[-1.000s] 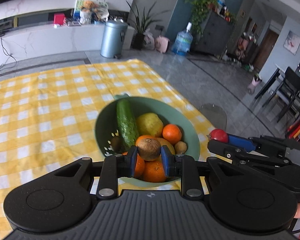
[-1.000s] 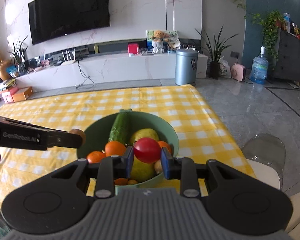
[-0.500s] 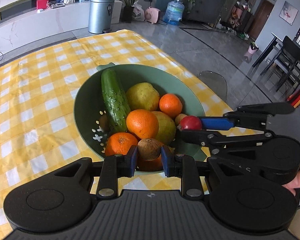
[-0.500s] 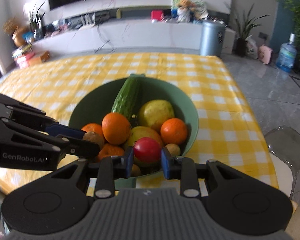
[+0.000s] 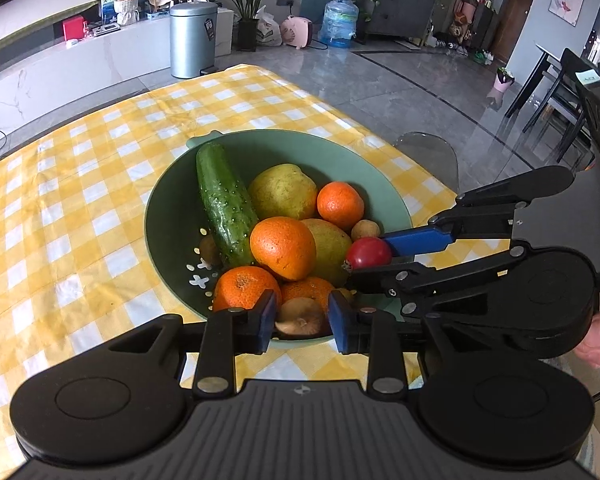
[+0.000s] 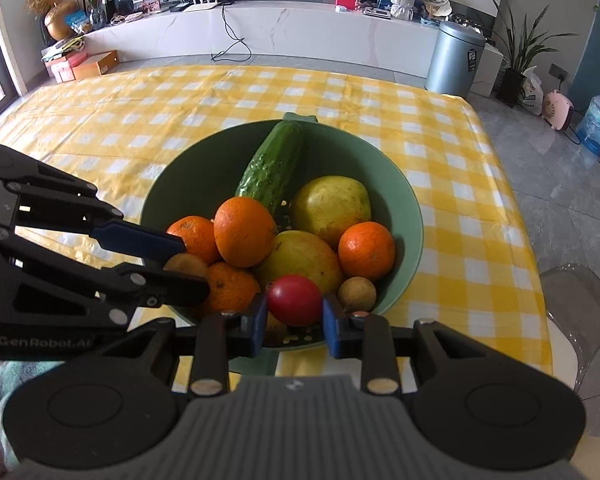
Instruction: Organize fruits
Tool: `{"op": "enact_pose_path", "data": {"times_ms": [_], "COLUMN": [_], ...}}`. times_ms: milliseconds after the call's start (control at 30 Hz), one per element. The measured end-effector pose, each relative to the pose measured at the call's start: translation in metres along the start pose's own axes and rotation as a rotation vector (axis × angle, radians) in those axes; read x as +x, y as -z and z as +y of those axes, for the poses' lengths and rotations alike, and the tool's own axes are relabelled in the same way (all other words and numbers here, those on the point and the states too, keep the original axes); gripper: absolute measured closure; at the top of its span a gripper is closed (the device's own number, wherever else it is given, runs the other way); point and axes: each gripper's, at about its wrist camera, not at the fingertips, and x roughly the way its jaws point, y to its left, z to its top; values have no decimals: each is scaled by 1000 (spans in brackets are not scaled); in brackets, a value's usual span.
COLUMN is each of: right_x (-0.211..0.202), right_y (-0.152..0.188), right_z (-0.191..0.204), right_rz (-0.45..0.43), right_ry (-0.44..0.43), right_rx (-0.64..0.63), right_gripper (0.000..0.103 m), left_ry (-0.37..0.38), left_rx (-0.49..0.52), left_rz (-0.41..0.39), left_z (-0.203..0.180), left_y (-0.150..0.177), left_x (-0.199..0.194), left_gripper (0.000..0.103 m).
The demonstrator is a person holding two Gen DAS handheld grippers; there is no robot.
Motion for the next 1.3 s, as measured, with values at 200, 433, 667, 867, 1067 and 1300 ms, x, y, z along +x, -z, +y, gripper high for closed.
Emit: {"op": "enact_pose_path", "data": {"times_ms": [200,433,667,867,1067,1300], "right_x": [-1,-6,-29,-70,-123,-167], "right_y": [0,-1,-1,-2,0,17], "right_z": [0,1,3,8,22,51], "right_rz": [-3,-10,-72,-210,-393,-566], "right_ry": [0,1,34,52,73,89], "right_rx": [0,12,46,136,227,320], "right_gripper": [76,64,61,47,33,17], "left_ry": [2,-9,-39,-127,-190,-335], "left_rx": [-13,-26,-53,-61,-114,-110], "left_rz": [-3,-26,-89,-205,-334,-476], "left_z": [2,3,3,0,1,-6], "left_y": [0,2,4,7,15,32], "left_x": [-1,-12,-42,-82,-130,-167], "left_gripper": [62,54,46,41,29,13]}}
